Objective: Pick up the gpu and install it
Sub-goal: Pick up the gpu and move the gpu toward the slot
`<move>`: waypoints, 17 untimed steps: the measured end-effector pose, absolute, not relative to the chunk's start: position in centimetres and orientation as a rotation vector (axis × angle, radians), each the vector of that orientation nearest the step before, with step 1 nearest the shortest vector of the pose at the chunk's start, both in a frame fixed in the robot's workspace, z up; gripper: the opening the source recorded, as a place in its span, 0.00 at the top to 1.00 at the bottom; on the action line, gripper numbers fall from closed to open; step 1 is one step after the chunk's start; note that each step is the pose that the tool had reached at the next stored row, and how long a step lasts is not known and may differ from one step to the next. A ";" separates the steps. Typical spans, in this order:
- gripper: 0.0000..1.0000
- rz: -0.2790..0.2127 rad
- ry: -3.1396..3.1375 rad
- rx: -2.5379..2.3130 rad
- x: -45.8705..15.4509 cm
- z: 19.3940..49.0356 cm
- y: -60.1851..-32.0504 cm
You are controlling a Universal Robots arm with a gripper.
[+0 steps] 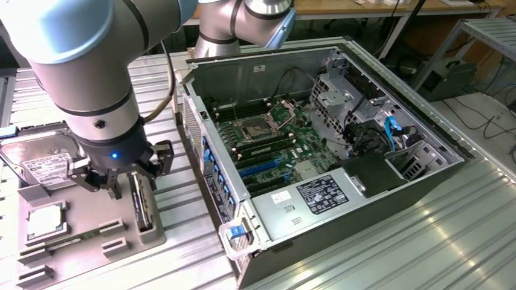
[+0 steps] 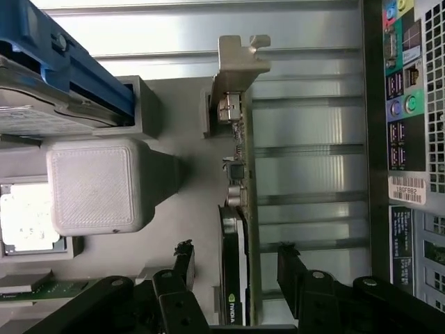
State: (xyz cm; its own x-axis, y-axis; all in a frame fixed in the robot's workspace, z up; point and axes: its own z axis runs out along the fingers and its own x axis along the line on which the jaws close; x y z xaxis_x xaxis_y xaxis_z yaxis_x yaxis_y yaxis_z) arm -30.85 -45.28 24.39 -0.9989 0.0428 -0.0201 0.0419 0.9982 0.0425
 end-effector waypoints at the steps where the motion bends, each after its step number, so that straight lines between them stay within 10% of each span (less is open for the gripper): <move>1: 0.40 0.066 3.119 0.066 -30.9 24.2 -45.3; 17: 0.40 0.066 3.119 0.066 -30.8 22.3 -45.1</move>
State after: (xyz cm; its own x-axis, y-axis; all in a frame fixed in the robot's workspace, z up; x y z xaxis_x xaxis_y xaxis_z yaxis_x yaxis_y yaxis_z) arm -30.85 -45.13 22.32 -0.9989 0.0428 -0.0200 0.0419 0.9982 0.0424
